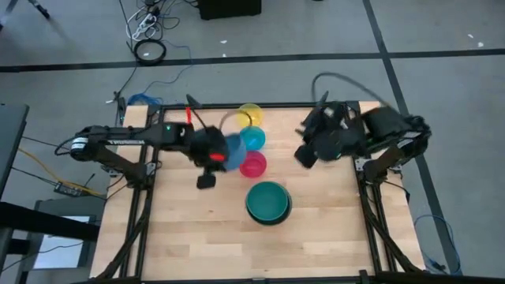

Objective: Nest bowls inside each other
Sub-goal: Stack the blue bowl on top of the dark green bowl

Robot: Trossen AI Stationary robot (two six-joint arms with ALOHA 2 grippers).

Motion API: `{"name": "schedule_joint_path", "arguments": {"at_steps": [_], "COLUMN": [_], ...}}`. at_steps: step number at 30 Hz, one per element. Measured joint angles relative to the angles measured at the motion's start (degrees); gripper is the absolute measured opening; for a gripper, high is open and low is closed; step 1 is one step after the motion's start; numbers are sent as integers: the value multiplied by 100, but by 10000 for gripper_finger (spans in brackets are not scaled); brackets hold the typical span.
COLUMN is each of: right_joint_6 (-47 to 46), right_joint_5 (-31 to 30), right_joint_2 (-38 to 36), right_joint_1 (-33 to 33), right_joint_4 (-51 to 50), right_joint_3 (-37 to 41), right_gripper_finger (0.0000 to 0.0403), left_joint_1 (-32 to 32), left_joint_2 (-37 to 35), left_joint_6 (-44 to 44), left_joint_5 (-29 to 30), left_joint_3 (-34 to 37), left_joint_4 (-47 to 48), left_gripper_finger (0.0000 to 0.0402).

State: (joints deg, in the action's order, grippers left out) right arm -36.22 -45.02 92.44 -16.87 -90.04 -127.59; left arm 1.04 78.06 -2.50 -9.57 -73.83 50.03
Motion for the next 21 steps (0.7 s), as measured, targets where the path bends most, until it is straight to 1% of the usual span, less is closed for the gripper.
{"name": "schedule_joint_path", "arguments": {"at_steps": [4, 8, 13, 16, 21], "right_joint_6": [89, 181, 240, 288, 323], "right_joint_5": [-71, -69, -19, -8, 22], "right_joint_2": [-340, -563, -631, -634, -634], "right_joint_1": [219, 355, 401, 401, 401], "right_joint_4": [2, 0, 1, 2, 2], "right_joint_3": [0, -2, -2, -2, -2], "right_gripper_finger": [95, 95, 95, 95, 95], "left_joint_1": [-556, -902, -1041, -1114, -1180], "left_joint_2": [356, 888, 1438, 1745, 2235], "left_joint_6": [79, 127, 129, -18, -55], "left_joint_5": [-280, -452, -794, -899, -1286], "left_joint_3": [-63, -63, -348, -719, -1278], "left_joint_4": [-580, -1073, -1431, -1441, -1322], "left_gripper_finger": [3, 3, 3, 3, 3]}}
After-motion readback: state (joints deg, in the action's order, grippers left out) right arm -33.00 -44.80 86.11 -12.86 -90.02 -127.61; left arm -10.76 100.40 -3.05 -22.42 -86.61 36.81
